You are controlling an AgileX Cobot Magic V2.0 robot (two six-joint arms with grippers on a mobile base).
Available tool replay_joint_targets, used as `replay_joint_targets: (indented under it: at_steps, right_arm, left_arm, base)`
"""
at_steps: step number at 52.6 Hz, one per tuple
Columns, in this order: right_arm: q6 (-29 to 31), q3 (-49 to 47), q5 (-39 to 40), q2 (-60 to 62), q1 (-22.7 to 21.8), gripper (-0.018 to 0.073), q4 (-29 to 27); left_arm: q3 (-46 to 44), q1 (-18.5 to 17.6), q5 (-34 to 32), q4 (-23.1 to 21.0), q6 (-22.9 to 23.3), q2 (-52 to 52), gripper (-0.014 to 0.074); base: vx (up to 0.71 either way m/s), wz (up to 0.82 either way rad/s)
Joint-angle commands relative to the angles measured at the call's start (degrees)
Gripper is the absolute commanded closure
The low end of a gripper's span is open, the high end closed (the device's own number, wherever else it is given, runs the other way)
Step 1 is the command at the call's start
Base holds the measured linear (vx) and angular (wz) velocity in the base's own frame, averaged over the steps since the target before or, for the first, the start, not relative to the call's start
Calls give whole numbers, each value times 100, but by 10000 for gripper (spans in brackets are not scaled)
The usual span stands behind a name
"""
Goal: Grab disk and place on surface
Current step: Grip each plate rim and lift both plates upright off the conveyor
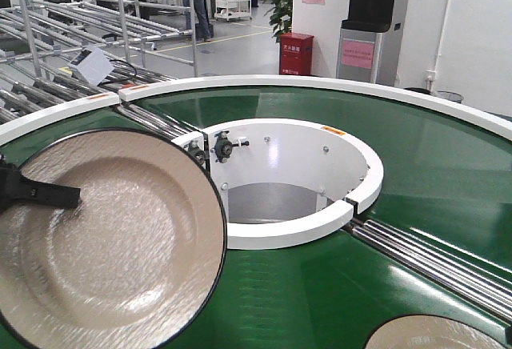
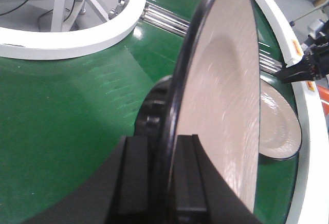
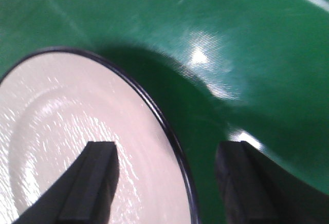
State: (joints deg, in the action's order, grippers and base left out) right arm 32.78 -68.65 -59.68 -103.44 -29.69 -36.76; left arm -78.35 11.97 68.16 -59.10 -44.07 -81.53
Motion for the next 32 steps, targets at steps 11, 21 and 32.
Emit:
replay_joint_targets:
  at_steps: [11, 21, 32]
  right_arm:
    - [715, -160, -423, -400, -27, 94, -568]
    - [1065, -119, -956, -613, 170, 129, -1045]
    - [1135, -119, -955, -613, 669, 393, -883]
  left_arm:
    - [-197, 4, -184, -739, 92, 218, 605]
    - [-197, 4, -185, -744, 92, 218, 605]
    - [-197, 4, -179, -744, 203, 218, 605]
  base:
    - [0, 0]
    - [0, 0]
    - [0, 0]
